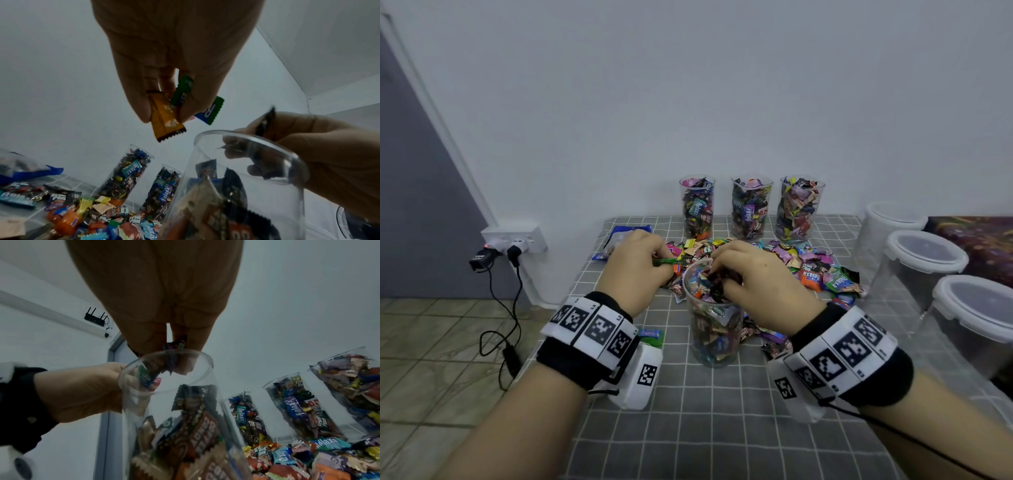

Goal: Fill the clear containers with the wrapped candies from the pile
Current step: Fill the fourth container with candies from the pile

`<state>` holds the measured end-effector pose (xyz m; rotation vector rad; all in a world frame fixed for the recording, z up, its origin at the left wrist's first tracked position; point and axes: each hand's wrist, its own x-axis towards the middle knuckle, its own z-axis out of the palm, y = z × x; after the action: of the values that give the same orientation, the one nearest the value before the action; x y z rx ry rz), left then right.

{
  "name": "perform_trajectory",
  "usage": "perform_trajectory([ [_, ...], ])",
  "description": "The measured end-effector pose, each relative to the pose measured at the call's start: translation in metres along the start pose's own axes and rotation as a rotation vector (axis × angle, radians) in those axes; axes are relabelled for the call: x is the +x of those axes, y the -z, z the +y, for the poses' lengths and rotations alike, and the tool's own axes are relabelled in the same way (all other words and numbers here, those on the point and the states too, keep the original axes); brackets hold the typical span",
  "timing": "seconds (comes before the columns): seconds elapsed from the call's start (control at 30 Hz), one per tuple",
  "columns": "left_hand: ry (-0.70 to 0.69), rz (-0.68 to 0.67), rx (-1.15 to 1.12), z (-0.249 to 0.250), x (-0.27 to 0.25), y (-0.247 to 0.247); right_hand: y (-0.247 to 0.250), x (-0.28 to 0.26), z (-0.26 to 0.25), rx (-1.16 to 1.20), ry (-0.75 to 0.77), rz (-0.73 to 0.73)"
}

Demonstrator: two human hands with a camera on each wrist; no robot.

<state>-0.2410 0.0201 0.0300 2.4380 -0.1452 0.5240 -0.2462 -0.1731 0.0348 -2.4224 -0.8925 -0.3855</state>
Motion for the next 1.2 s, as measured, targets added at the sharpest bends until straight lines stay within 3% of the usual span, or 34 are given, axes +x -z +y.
perform_trajectory([
  [0.13, -0.002, -0.002, -0.001, 0.001, -0.001, -0.001, -0.003, -0.001, -0.001, 0.021, 0.013, 0.003],
  [0.3, 0.021, -0.003, -0.055, 0.003, 0.000, 0.001, -0.004, -0.011, 0.006, 0.127, -0.097, 0.139],
  [0.43, 0.011, 0.030, -0.111, 0.008, 0.002, 0.005, -0.010, -0.022, 0.019, 0.375, -0.305, -0.094],
  [0.53, 0.003, 0.030, -0.157, 0.019, 0.004, 0.006, -0.024, -0.027, 0.027, 0.562, -0.396, -0.142],
  [0.7, -0.048, -0.023, -0.258, 0.038, 0.003, -0.002, -0.037, -0.027, 0.032, 0.675, -0.394, -0.085],
  [0.9, -0.122, -0.130, -0.160, 0.044, 0.001, -0.016, -0.040, -0.027, 0.037, 0.682, -0.380, -0.057],
  [1.2, -0.139, -0.124, -0.204, 0.043, -0.003, -0.017, -0.039, -0.027, 0.035, 0.671, -0.370, -0.066],
])
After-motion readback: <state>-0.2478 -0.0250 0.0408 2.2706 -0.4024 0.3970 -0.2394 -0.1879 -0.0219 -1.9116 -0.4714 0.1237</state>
